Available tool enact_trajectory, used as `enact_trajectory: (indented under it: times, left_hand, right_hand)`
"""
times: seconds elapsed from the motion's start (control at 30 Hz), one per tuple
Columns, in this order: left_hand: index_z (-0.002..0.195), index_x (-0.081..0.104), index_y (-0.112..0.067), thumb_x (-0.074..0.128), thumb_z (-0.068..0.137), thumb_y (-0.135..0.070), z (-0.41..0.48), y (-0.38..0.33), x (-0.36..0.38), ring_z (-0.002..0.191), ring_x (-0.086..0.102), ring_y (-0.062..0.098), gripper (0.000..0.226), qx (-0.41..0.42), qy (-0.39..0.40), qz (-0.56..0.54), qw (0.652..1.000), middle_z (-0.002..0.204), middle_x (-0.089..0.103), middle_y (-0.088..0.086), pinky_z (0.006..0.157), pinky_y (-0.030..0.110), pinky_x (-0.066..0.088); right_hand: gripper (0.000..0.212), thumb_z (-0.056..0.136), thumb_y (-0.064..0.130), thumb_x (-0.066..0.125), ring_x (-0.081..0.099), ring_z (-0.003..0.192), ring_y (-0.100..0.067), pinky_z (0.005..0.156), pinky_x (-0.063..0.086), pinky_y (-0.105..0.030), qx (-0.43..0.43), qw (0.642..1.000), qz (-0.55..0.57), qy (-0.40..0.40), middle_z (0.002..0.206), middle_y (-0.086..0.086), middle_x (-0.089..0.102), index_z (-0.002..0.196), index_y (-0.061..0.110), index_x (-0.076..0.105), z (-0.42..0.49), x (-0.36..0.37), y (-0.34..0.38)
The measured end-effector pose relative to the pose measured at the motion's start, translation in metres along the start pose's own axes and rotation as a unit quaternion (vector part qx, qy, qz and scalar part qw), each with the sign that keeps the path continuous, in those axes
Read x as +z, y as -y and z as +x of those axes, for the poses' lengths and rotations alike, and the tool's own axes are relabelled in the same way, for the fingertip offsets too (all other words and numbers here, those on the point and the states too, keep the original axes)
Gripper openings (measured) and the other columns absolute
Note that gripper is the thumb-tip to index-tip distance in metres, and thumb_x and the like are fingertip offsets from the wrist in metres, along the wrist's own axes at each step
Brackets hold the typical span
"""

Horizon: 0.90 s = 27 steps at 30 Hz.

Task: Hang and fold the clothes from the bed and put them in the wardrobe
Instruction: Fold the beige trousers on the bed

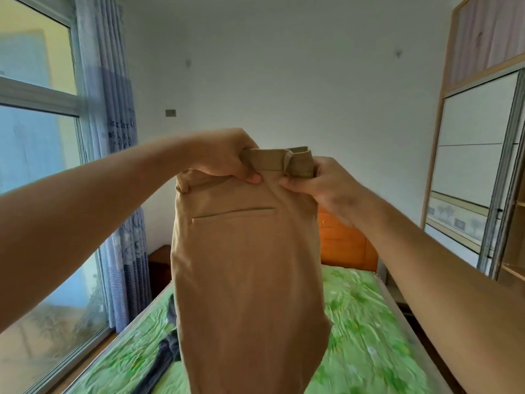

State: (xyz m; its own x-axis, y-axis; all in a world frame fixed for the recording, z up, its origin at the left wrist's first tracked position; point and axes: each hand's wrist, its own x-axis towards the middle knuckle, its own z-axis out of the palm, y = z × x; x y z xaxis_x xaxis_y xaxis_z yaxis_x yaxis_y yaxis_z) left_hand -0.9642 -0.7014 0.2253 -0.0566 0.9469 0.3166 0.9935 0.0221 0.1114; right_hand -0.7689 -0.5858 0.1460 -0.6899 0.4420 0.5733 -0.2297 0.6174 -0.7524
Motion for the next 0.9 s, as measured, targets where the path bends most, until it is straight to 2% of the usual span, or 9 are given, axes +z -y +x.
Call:
enact_trajectory:
  times: [0.13,0.2,0.27,0.4,0.5,0.63,0.7,0.8,0.9]
  left_hand:
    - [0.092,0.071,-0.038,0.084,0.069,-0.054,-0.025,0.017,0.009,0.081,0.072,0.01,0.031,-0.049,0.061,-0.038,0.996,0.086,0.074,-0.018,0.071,0.036,0.06]
    - [0.1,0.072,-0.031,0.086,0.071,-0.044,-0.042,0.038,0.02,0.085,0.073,0.013,0.034,-0.064,0.072,-0.079,0.992,0.092,0.076,-0.01,0.076,0.036,0.062]
    - [0.104,0.071,-0.014,0.085,0.078,-0.026,-0.055,0.056,0.037,0.096,0.072,0.024,0.033,-0.079,0.037,-0.179,0.98,0.101,0.074,0.006,0.084,0.038,0.061]
    - [0.111,0.064,0.003,0.079,0.079,-0.014,-0.072,0.052,0.074,0.104,0.069,0.033,0.04,-0.095,-0.05,-0.394,0.913,0.113,0.066,0.027,0.096,0.05,0.056]
    - [0.106,0.062,0.001,0.083,0.078,-0.018,-0.078,0.029,0.088,0.098,0.068,0.031,0.04,-0.055,-0.115,-0.498,0.858,0.099,0.068,0.014,0.098,0.055,0.053]
    - [0.101,0.067,-0.006,0.072,0.079,-0.019,-0.08,-0.008,0.078,0.088,0.068,0.026,0.026,0.002,-0.194,-0.572,0.797,0.094,0.07,0.012,0.078,0.037,0.06]
    - [0.097,0.073,-0.016,0.07,0.082,-0.017,-0.082,-0.029,0.067,0.085,0.071,0.026,0.015,0.017,-0.22,-0.589,0.777,0.095,0.073,0.013,0.073,0.038,0.063]
    - [0.089,0.076,-0.021,0.066,0.086,-0.009,-0.085,-0.052,0.046,0.074,0.073,0.02,0.016,0.049,-0.247,-0.602,0.757,0.084,0.075,0.008,0.059,0.029,0.059]
    - [0.078,0.077,-0.026,0.073,0.074,-0.015,-0.089,-0.069,0.024,0.066,0.072,0.016,0.012,0.09,-0.243,-0.611,0.748,0.077,0.074,0.004,0.053,0.026,0.056]
  right_hand:
    - [0.02,0.092,0.01,0.071,0.072,0.104,-0.025,0.098,0.056,-0.045,0.022,0.999,0.014,-0.036,0.109,-0.007,0.076,0.111,0.01,0.075,-0.008,0.001,-0.013]
    - [0.018,0.09,0.01,0.072,0.072,0.103,-0.029,0.099,0.054,-0.051,0.039,0.997,0.035,-0.06,0.107,-0.011,0.076,0.108,0.007,0.075,-0.014,-0.001,-0.023]
    - [0.017,0.089,0.011,0.073,0.073,0.101,-0.03,0.098,0.055,-0.05,0.059,0.995,0.051,-0.069,0.106,-0.012,0.076,0.106,0.007,0.075,-0.022,-0.006,-0.028]
    - [0.012,0.086,0.012,0.076,0.074,0.098,-0.03,0.087,0.061,-0.039,0.069,0.993,0.06,-0.073,0.102,-0.013,0.077,0.097,0.009,0.078,-0.04,-0.019,-0.02]
    - [0.02,0.075,0.018,0.08,0.075,0.094,-0.028,0.076,0.061,-0.03,0.035,0.991,0.08,-0.106,0.1,-0.013,0.077,0.094,0.011,0.08,-0.052,-0.03,0.002]
    - [0.028,0.07,0.022,0.082,0.076,0.092,-0.028,0.073,0.06,-0.03,0.001,0.989,0.099,-0.108,0.101,-0.015,0.077,0.095,0.011,0.08,-0.071,-0.048,0.038]
    - [0.027,0.072,0.021,0.081,0.076,0.092,-0.028,0.073,0.06,-0.03,-0.011,0.989,0.102,-0.104,0.102,-0.015,0.077,0.097,0.011,0.08,-0.079,-0.055,0.056]
    - [0.026,0.073,0.02,0.077,0.076,0.093,-0.026,0.072,0.06,-0.029,-0.038,0.987,0.112,-0.109,0.104,-0.013,0.077,0.099,0.013,0.081,-0.091,-0.064,0.082]
    - [0.03,0.072,0.021,0.077,0.076,0.092,-0.027,0.071,0.06,-0.03,-0.063,0.984,0.124,-0.112,0.104,-0.014,0.077,0.1,0.011,0.08,-0.098,-0.072,0.1]
